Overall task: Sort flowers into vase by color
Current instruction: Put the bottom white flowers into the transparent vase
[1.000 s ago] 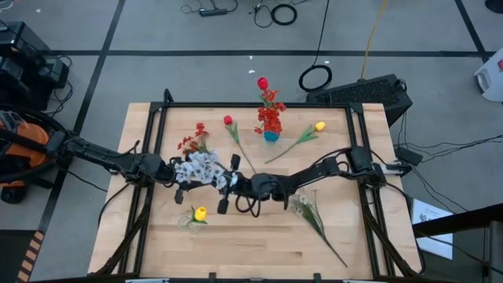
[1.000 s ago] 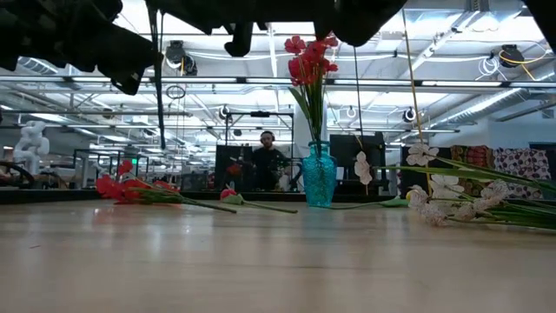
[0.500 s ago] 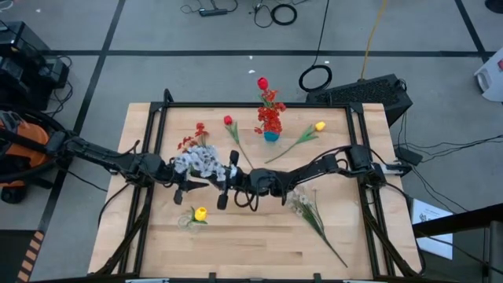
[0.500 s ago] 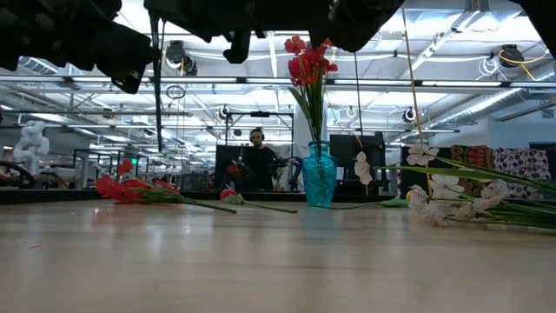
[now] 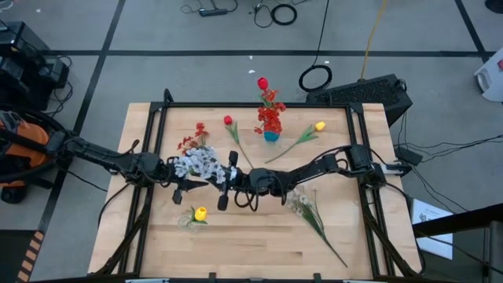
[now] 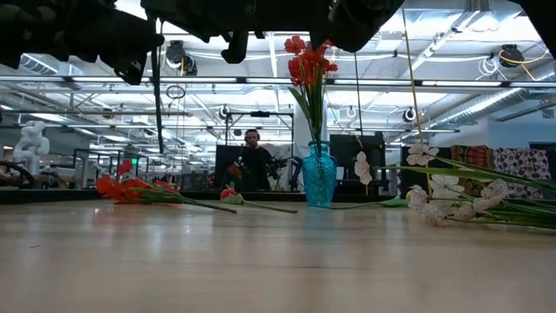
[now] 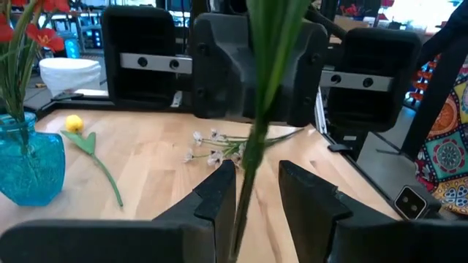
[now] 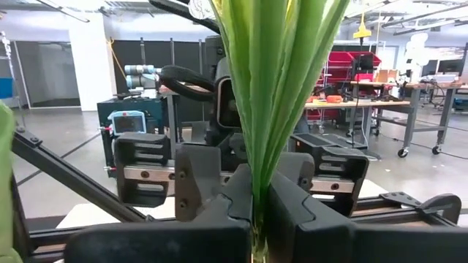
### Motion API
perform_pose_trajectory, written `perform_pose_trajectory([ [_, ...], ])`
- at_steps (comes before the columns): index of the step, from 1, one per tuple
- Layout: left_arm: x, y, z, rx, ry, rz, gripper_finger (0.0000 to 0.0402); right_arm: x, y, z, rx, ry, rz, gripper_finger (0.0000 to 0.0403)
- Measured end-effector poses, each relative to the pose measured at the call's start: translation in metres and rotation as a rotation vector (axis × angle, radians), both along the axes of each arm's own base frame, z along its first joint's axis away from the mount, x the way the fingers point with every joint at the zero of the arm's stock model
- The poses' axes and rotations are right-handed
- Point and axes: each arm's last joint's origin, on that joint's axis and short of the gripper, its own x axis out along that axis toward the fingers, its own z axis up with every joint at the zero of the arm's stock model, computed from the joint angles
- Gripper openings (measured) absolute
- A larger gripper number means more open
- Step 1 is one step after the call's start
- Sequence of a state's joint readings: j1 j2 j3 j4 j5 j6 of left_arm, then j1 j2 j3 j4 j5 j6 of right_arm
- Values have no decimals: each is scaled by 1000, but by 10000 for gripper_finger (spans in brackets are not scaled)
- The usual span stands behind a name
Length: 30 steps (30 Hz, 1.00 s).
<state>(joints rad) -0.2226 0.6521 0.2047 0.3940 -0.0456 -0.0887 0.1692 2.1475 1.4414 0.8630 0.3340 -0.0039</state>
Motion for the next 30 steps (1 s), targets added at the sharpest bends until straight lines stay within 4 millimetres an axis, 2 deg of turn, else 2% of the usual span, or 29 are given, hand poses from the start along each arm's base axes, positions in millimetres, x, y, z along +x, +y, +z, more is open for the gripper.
perform_pose_trajectory([
  [7,0,0,0,-4,2,3,98,0,0,0,11,1,2,6],
  [14,0,0,0,-10,2,5,14,0,-1,-2,66,14,5,17],
  [21,0,1,1,-33,14,23,11,0,-3,-2,169,-8,-40,71],
  [25,-2,2,14,-24,41,45,11,-5,-3,9,131,15,-94,109],
  [30,-11,4,32,-5,83,47,11,-15,0,28,60,126,-94,143],
])
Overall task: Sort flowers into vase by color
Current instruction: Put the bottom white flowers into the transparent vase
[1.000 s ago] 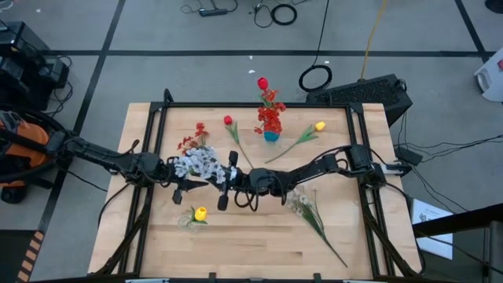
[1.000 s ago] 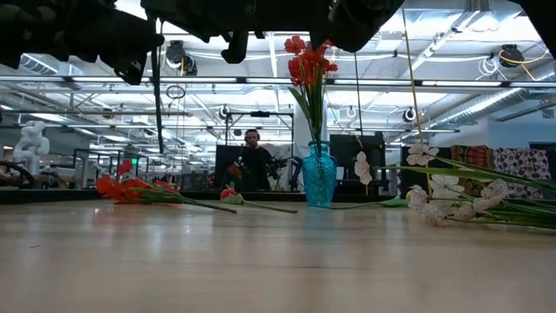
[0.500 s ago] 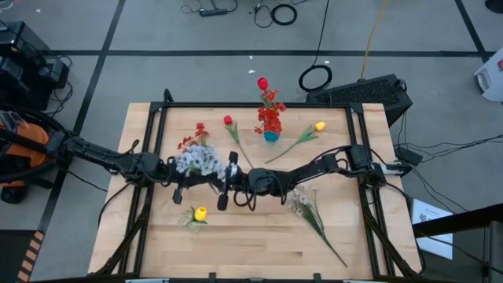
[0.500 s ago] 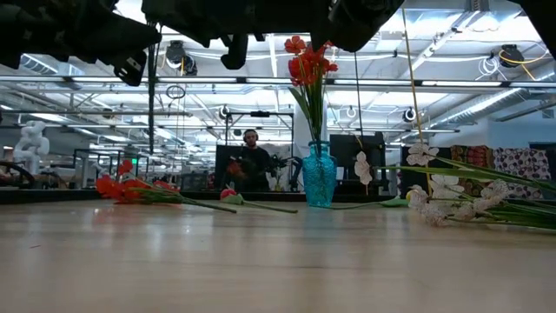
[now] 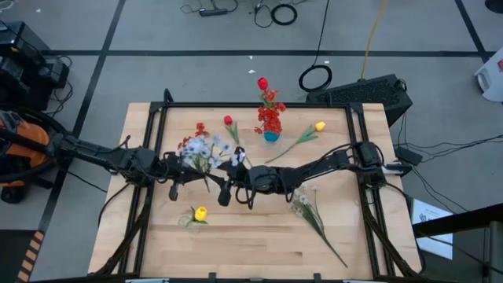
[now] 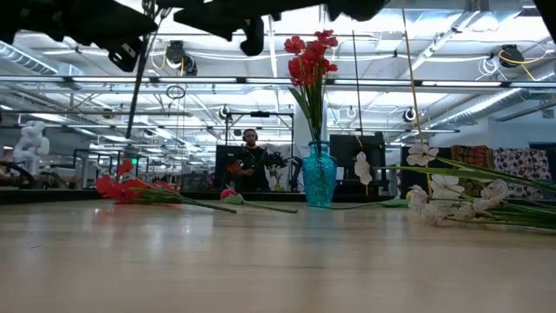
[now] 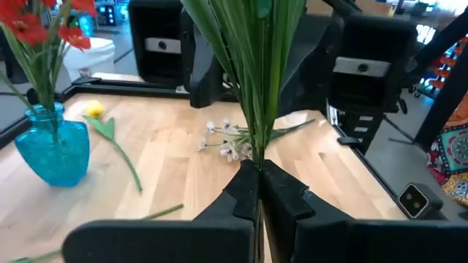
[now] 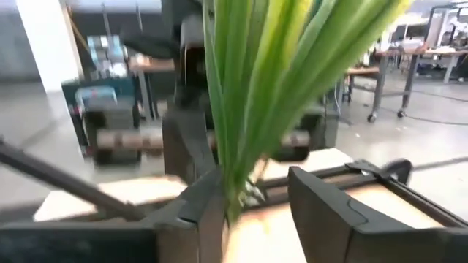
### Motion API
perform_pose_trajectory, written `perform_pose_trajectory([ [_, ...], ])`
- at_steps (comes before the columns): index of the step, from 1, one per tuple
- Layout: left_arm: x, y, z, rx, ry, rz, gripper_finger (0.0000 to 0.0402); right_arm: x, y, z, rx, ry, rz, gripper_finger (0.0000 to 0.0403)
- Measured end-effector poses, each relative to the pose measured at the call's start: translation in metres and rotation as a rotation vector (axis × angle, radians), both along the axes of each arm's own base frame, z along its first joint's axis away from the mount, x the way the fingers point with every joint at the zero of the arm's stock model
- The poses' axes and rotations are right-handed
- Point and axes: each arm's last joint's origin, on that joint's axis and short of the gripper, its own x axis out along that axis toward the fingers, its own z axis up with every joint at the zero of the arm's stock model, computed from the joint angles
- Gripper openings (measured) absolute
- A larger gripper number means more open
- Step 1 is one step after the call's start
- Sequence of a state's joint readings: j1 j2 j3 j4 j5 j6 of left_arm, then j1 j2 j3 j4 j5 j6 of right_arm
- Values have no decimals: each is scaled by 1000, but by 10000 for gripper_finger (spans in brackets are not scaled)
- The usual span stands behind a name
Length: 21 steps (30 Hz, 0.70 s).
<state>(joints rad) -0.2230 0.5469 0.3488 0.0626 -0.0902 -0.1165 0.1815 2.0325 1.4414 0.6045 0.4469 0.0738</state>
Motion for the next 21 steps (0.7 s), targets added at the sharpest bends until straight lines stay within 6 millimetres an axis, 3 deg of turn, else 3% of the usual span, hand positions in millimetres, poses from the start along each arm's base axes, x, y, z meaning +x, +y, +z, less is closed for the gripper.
perform_pose_trajectory([
  [8,-27,6,11,-92,-1,15,11,-24,15,15,46,213,33,156],
  [16,-57,4,18,-195,-79,-99,11,-39,32,2,79,355,-113,145],
  [21,-65,0,19,-223,-90,-190,6,-43,36,0,83,361,-191,139],
])
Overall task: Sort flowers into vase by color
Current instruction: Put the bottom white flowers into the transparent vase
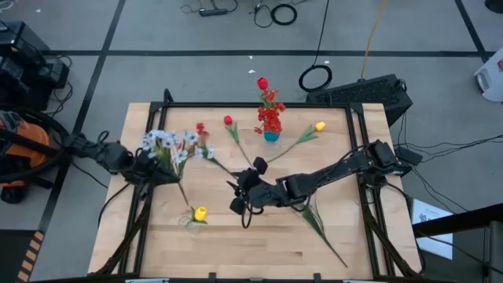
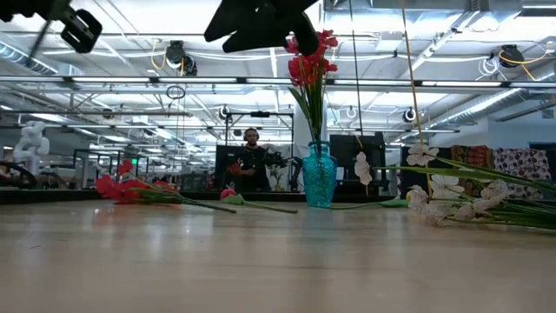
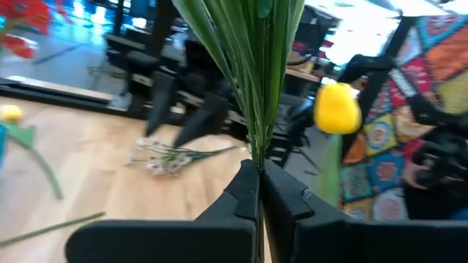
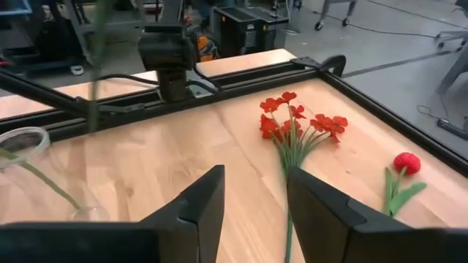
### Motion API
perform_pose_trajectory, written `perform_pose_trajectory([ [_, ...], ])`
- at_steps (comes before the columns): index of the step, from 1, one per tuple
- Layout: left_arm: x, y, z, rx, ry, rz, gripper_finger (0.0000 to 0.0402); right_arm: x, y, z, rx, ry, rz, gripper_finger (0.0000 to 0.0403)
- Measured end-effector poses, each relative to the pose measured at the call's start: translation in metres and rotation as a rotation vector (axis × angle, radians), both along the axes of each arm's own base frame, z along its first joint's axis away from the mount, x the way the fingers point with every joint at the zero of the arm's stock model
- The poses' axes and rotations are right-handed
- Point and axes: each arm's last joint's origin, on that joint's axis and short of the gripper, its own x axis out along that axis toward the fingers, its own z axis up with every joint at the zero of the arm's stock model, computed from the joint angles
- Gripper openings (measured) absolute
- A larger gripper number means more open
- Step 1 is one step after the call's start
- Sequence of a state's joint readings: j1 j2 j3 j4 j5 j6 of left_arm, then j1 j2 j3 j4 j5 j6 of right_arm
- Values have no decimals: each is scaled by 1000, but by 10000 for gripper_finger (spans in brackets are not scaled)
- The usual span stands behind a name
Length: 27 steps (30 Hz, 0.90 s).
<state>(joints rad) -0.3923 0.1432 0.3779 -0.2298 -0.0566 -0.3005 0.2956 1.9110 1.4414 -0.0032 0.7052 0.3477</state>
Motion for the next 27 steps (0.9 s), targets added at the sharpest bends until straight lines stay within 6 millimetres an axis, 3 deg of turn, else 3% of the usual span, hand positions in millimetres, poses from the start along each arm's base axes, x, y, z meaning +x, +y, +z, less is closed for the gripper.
perform_pose_trajectory([
  [10,-4,-10,8,-22,-74,-114,3,0,0,0,14,-10,-10,139],
  [19,9,-27,5,0,-55,-172,2,0,0,0,30,-17,-16,139],
  [27,19,-42,-6,139,9,-142,1,0,0,0,30,-18,-17,139],
])
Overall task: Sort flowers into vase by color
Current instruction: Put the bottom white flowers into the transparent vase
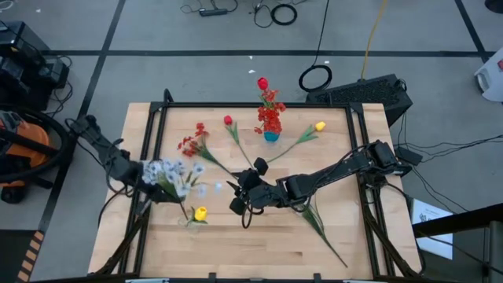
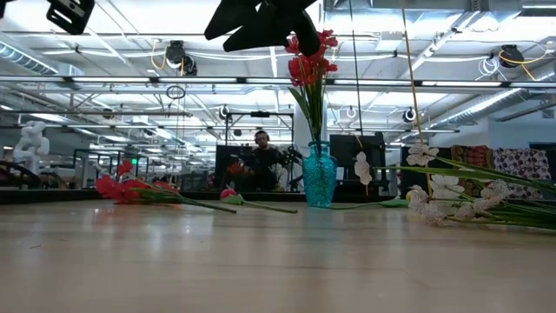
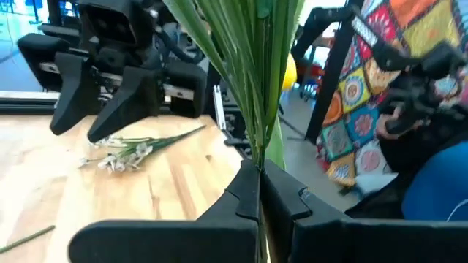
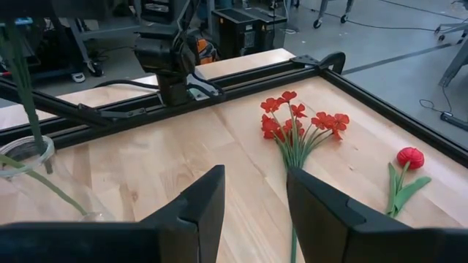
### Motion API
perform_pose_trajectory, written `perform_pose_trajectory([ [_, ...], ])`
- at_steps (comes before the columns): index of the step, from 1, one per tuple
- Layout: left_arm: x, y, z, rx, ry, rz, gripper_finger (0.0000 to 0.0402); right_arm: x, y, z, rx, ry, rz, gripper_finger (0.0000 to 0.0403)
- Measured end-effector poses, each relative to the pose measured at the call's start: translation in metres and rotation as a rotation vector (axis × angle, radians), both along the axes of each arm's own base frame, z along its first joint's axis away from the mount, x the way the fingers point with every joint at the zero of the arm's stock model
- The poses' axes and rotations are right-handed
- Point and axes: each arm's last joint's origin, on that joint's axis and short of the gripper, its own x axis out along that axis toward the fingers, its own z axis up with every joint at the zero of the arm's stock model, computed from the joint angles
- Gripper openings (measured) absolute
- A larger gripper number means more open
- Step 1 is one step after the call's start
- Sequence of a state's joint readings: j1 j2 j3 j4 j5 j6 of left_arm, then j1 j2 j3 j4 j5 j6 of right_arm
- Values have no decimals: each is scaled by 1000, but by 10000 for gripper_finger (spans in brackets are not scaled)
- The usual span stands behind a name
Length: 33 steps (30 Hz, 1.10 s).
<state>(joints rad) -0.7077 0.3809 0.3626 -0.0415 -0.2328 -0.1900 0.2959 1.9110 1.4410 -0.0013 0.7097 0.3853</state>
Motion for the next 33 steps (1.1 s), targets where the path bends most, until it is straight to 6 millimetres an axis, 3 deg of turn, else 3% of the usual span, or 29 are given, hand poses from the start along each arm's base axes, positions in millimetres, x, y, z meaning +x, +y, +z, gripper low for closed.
perform_pose_trajectory([
  [10,2,-15,-15,80,55,-27,2,0,0,0,-3,1,1,139],
  [17,0,-22,-22,111,83,-78,41,0,-1,0,-3,1,-2,139],
  [22,1,-24,-24,127,99,-88,62,0,-1,0,-3,1,-2,139],
  [33,-1,-22,-31,185,147,-89,65,0,-1,0,-3,2,-1,139],
])
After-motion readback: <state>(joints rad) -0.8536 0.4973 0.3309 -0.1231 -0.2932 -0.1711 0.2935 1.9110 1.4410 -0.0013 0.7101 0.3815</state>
